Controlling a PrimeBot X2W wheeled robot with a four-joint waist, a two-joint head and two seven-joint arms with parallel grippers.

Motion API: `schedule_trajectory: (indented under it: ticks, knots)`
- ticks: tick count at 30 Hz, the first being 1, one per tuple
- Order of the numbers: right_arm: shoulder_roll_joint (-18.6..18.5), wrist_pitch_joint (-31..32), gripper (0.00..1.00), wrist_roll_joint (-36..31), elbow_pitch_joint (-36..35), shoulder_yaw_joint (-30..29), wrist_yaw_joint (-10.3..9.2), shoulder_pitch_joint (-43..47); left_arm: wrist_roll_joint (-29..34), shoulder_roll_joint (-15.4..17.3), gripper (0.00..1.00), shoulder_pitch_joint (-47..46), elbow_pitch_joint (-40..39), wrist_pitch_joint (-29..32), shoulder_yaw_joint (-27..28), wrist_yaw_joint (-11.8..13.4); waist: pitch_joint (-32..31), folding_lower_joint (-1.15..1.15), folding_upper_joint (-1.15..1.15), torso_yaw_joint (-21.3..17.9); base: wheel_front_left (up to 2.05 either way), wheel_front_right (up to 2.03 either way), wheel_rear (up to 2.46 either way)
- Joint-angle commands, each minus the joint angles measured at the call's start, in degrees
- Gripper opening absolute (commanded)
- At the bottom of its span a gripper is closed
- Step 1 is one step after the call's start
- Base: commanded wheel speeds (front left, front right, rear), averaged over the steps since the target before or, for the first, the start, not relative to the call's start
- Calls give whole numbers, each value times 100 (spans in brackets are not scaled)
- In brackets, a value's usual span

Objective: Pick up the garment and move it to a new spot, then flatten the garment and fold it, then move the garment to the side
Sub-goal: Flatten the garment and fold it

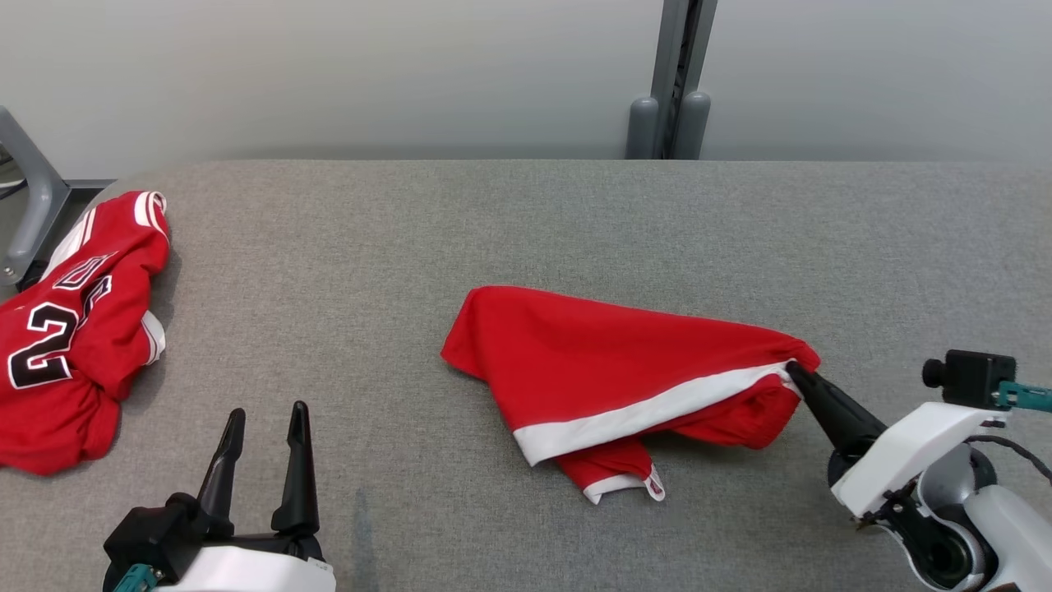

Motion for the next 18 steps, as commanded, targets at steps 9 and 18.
schedule_trajectory:
  ticks: [9,18]
  knots:
    - [-278,-381,0,-221,1027,-255,13,-144,50,14,100,-157,149,-16,-60,-85,54,0,0,92,0,0,0]
    - [-364,-514,0,-697,1837,-225,13,-155,87,14,100,-170,258,-16,-84,-136,17,0,0,95,0,0,0]
